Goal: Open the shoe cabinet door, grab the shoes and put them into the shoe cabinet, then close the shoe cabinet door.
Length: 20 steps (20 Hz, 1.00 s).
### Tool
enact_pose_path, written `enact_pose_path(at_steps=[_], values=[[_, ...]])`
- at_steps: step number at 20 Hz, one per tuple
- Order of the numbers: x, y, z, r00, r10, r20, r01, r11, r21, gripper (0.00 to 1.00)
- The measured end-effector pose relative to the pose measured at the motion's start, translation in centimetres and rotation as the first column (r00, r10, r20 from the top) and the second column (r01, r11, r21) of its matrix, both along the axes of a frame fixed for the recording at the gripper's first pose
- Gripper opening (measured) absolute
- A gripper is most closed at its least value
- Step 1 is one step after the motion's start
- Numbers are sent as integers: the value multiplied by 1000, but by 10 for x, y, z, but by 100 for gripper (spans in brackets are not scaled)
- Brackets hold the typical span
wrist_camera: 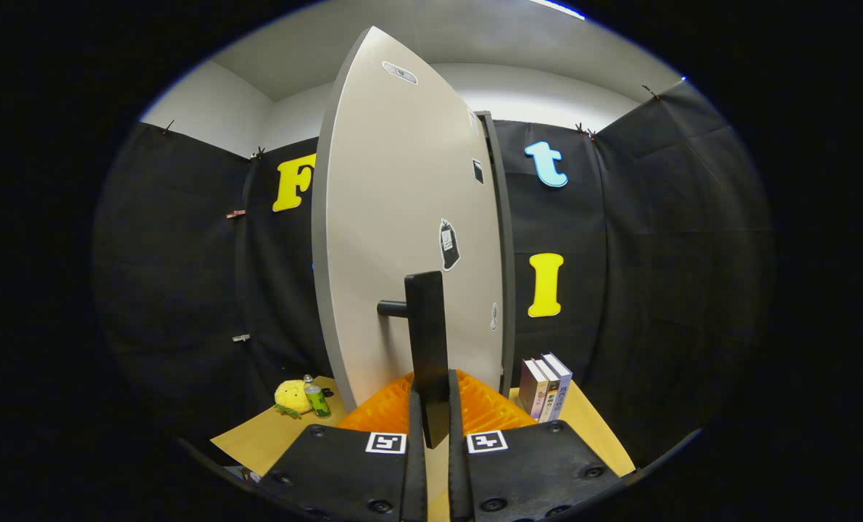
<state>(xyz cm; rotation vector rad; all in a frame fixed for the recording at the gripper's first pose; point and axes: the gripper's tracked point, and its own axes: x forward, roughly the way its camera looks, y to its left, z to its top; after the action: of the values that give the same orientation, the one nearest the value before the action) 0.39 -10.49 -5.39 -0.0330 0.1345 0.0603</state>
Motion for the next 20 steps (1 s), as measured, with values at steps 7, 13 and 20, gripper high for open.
enact_pose_path(at_steps=[7,13,20], values=[[-1,-35,6,996,-93,6,93,996,5,15],[-6,-62,19,988,-147,36,147,989,11,10],[-24,-90,27,984,-168,56,168,986,4,10]])
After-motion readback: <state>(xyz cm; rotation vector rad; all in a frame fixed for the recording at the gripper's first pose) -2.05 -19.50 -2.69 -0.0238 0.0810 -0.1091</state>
